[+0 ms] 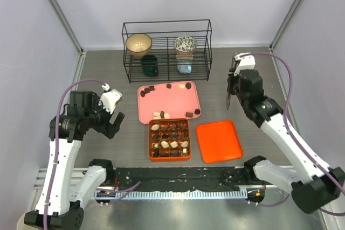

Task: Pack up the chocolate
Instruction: Place the fake chocolate in the packing box, then place the clamp at the center of the board.

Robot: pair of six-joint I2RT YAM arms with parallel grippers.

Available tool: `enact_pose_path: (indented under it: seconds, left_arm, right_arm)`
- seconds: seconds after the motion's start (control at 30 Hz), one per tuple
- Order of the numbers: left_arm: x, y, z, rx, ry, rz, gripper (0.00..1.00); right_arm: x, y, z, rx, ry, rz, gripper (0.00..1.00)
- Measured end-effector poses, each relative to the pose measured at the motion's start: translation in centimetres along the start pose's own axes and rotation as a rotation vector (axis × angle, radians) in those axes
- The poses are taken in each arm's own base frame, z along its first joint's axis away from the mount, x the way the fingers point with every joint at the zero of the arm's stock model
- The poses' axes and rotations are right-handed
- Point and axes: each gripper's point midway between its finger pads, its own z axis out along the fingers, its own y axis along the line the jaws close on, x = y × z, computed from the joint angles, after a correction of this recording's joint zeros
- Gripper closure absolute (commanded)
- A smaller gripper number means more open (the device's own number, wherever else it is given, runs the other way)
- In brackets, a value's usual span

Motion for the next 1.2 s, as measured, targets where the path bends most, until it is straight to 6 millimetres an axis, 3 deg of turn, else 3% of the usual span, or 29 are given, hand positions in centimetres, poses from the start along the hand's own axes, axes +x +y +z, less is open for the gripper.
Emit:
enact_pose_path:
  seconds: [0.13,0.3,0.5,0.73,0.87,1.0,1.2]
  left_arm:
    - [0.1,0.1,-0.2,-0.008,-0.002,0.012,0.05]
    - [0.4,0.0,-0.3,-0.004,0.009,0.017,0.04]
    - [0.6,0.0,-0.6,-0.016,0.000,0.044,0.03]
    - [0.6,0.0,-0.8,-0.019,-0.006,0.062,0.03]
    - [0.6,0.0,-0.7,-0.016,-0.002,0.066,0.03]
    - [0.7,0.0,-0.8,-0.017,-0.002,0.071,0.02]
    - [0.9,-0.1,-0.8,-0.014,0.002,0.071,0.02]
  right_arm:
    - [3.9,-2.7,4.5,0.065,0.182,0.008,0.72]
    - [8.9,-3.1,8.8,0.079,0.379,-0.029,0.68]
    - [11.6,-4.6,12.4,0.105,0.491,-0.043,0.65]
    - [13.5,-7.6,14.8,0.172,0.558,-0.059,0.51]
    - [15.8,-8.1,15.7,0.189,0.617,-0.064,0.49]
    - [18.3,-8.2,16.3,0.191,0.678,-0.069,0.41]
    - [19.2,-8.5,16.5,0.208,0.699,-0.051,0.33]
